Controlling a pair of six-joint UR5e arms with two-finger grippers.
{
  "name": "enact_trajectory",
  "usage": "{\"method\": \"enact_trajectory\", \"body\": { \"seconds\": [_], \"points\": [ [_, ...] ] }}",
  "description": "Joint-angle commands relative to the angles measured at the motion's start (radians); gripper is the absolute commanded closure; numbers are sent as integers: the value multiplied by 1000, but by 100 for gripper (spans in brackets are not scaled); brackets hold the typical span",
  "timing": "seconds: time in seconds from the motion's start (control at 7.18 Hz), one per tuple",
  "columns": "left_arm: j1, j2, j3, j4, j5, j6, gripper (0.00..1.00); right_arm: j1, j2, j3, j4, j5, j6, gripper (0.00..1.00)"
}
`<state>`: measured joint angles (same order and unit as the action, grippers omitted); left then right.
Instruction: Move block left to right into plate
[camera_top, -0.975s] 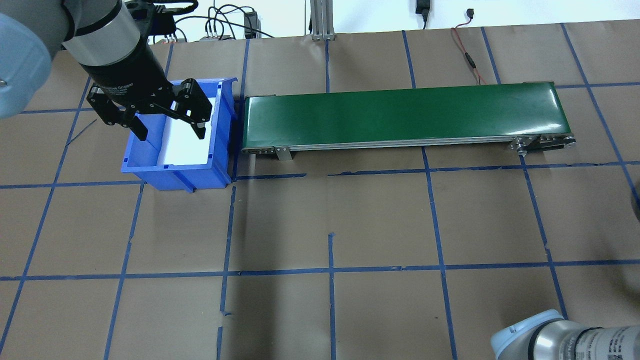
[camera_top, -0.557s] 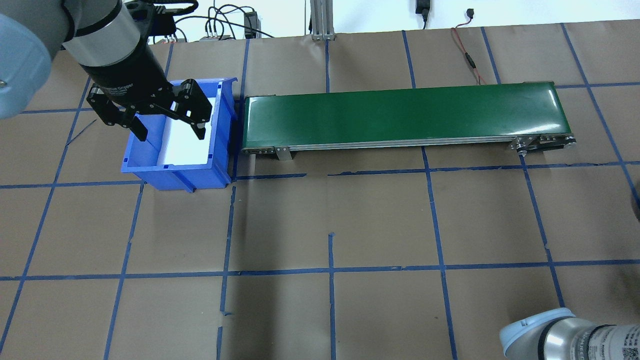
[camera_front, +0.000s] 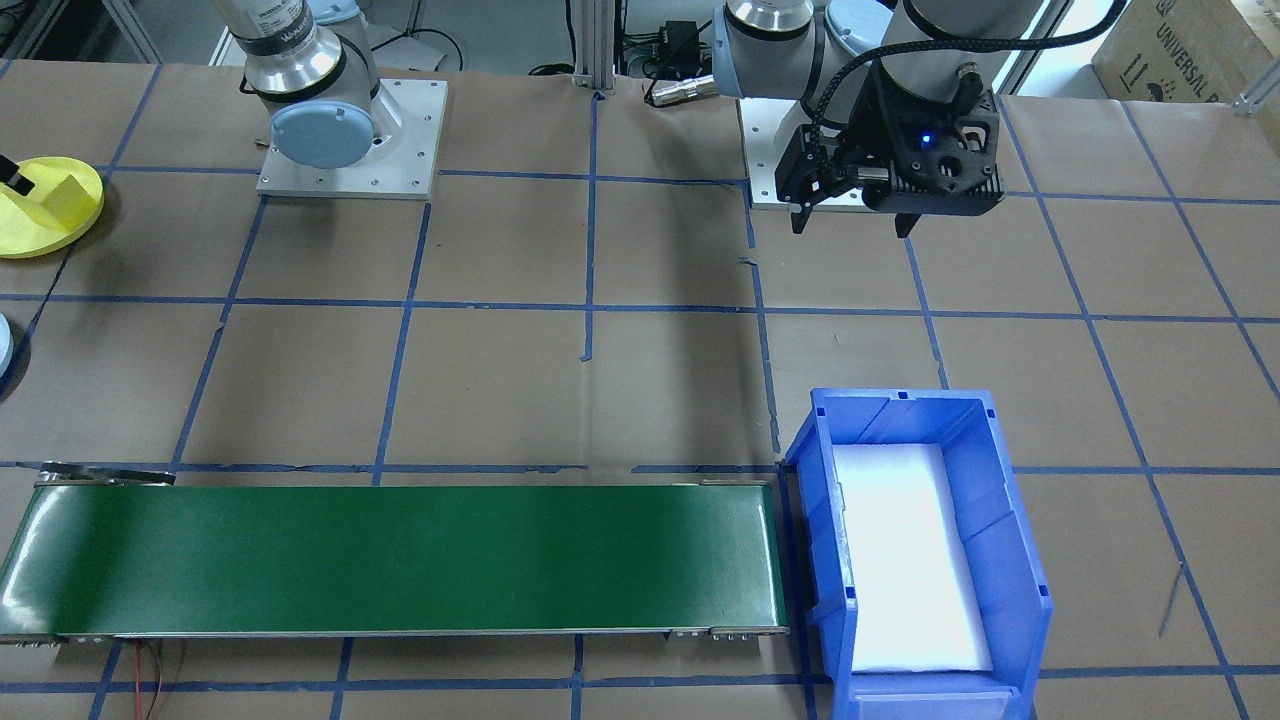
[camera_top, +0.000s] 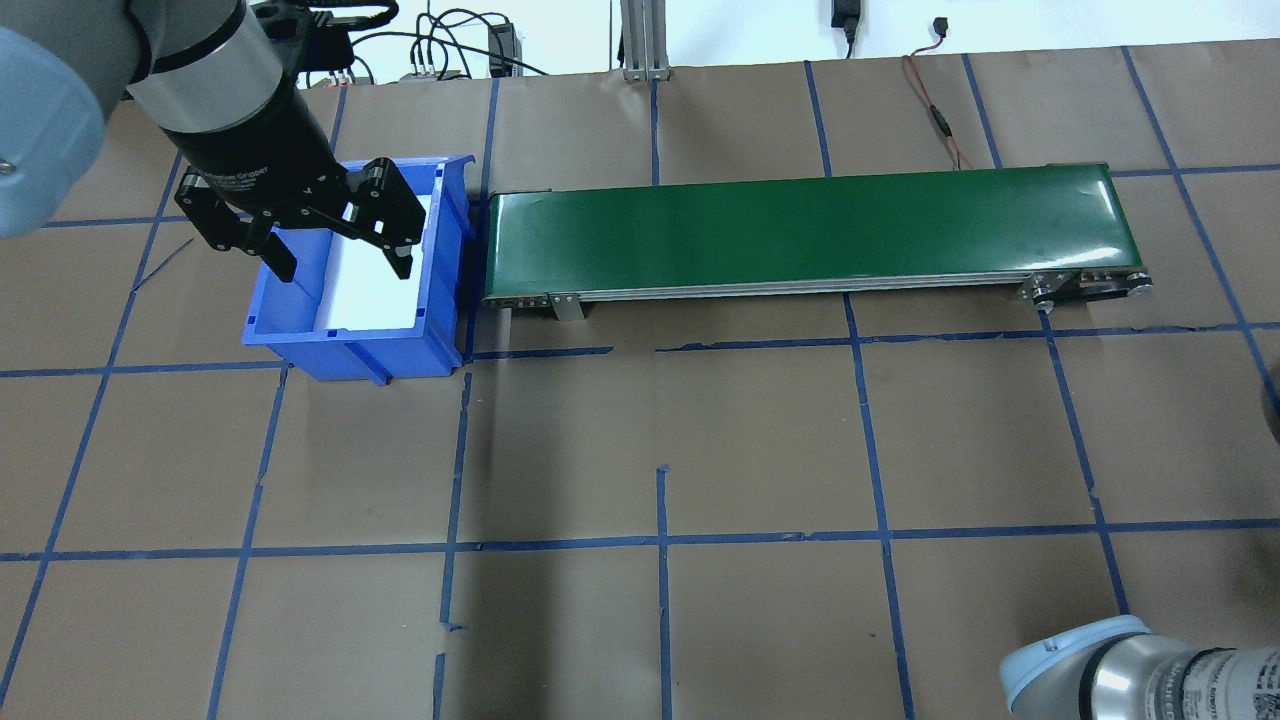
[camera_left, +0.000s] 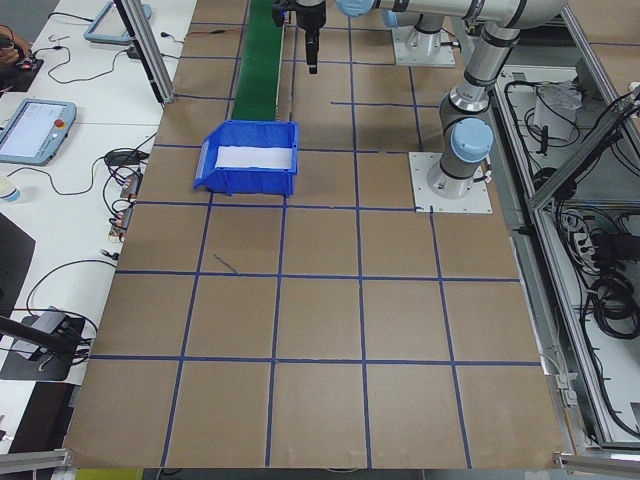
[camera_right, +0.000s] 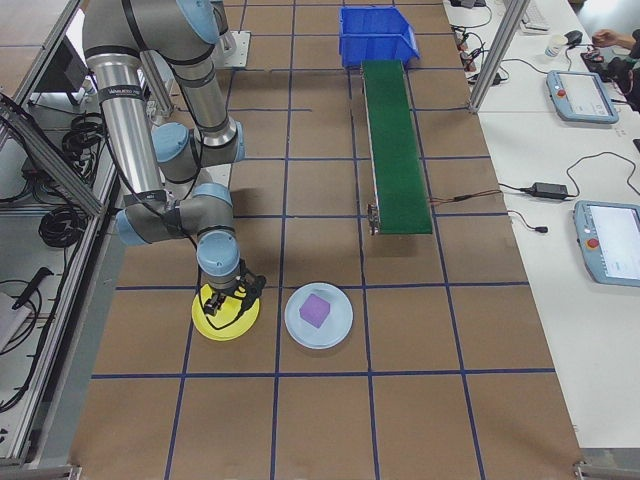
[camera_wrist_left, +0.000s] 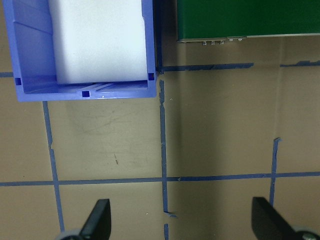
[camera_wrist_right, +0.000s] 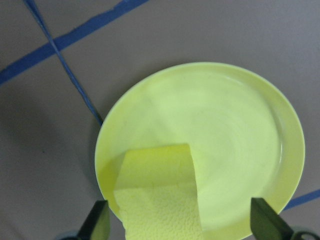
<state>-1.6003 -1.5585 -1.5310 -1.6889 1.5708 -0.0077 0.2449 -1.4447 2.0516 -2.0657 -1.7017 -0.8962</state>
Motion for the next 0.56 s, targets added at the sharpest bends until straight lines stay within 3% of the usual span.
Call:
{"method": "enact_trajectory", "body": {
  "seconds": [0.0,0.14,0.28,0.42],
  "points": [
    [2,-2,-3,-2,0,0,0,212,-46,-126,156,-25,32,0],
    [2,-2,-15,1,-3,0,0,318,-80,-213,285,-48,200,0],
    [2,-2,-15,2,-3,0,0,420,-91,-250,478,-70,326,0],
    [2,-2,-17,2,-3,0,0,535,-114,-289,499,-81,388,0]
  ]
}}
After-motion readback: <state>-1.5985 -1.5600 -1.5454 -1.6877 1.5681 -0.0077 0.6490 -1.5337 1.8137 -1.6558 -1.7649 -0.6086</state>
